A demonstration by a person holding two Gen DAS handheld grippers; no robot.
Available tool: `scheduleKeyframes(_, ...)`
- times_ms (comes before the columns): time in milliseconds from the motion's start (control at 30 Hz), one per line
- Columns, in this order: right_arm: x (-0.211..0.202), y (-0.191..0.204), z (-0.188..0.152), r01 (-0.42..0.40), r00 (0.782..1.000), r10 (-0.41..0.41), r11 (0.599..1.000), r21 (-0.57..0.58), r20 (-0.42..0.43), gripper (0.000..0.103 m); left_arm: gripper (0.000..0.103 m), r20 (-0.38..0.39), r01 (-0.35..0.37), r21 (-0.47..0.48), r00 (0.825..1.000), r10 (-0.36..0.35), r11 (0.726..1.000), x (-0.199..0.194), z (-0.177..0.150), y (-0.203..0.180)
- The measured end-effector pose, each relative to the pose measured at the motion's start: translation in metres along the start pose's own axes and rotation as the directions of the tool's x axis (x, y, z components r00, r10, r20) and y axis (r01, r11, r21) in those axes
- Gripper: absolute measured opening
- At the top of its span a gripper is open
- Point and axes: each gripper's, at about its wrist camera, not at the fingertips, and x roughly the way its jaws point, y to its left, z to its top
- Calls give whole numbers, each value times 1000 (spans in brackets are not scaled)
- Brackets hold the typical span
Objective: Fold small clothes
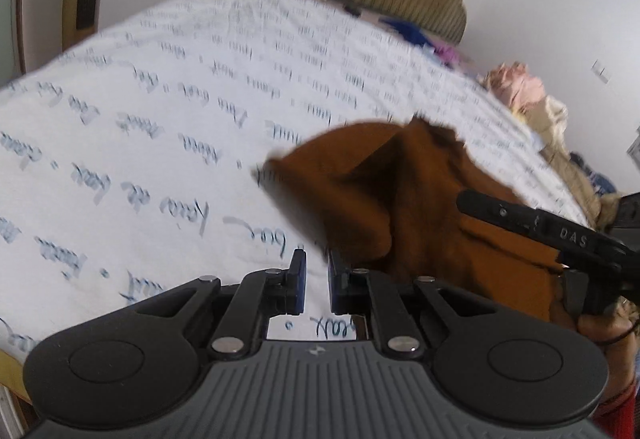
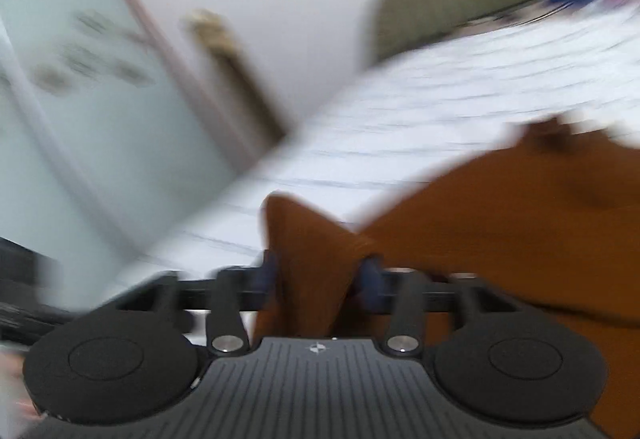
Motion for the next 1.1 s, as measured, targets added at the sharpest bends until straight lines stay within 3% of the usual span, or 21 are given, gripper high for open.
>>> scheduleKeyframes(33,-3,-6,-5,6,1000,-6,1000,-9,-6,53,11,-14,2,2,1000,-2,1000,4,-4,0)
scheduleKeyframes(100,-10,-20,-16,-128,990,131,990,62,-43,54,11,-39,5,4,999,-5,1000,10,-11,-1)
scheduleKeyframes(167,-16,-30,-28,-231,967,244,962,146,-76,54,11,-49,3,5,999,-3,1000,12,-15,0)
scheduleKeyframes(300,-13,-24,-51,-202,961,229,964,173,-157,54,11,-45,5,3,999,-5,1000,8,-18,2)
scheduleKeyframes(400,-8,-13,-77,-247,934,285,951,187,-217,54,11,-33,17,16,999,-17,1000,6,-17,-4)
scheduleKeyframes(467,-9,4,-90,-274,921,301,952,136,-248,35,11,-25,19,35,1000,-18,999,4,-17,-12)
scheduleKeyframes(500,-5,9,-92,-266,921,285,958,105,-266,8,11,-19,20,48,1000,-19,999,3,-16,-17)
scheduleKeyframes(633,-30,3,-77,-205,957,210,978,48,-198,8,11,13,39,113,999,-41,993,-1,-14,-38)
scheduleKeyframes(767,-86,-42,-49,-72,995,75,996,49,-61,8,11,12,65,156,998,-68,986,8,-12,-60)
scheduleKeyframes(833,-111,-63,-33,41,999,-42,998,49,9,8,11,-7,84,160,996,-84,984,19,-13,-72)
scheduleKeyframes(900,-122,-80,-22,151,985,-155,987,60,78,8,11,-27,104,162,995,-101,981,29,-14,-82)
scheduleKeyframes(967,-128,-95,-16,286,946,-297,953,99,129,14,11,-44,112,164,993,-106,980,40,-15,-90)
scheduleKeyframes(1000,-129,-104,-17,329,928,-348,934,140,137,25,11,-52,115,166,993,-108,979,43,-17,-94)
scheduleKeyframes(1033,-131,-110,-20,335,922,-362,924,182,138,40,11,-60,117,170,992,-108,978,46,-18,-96)
scheduleKeyframes(1100,-136,-123,-35,253,940,-305,925,284,153,44,11,-75,117,176,992,-106,977,51,-21,-101)
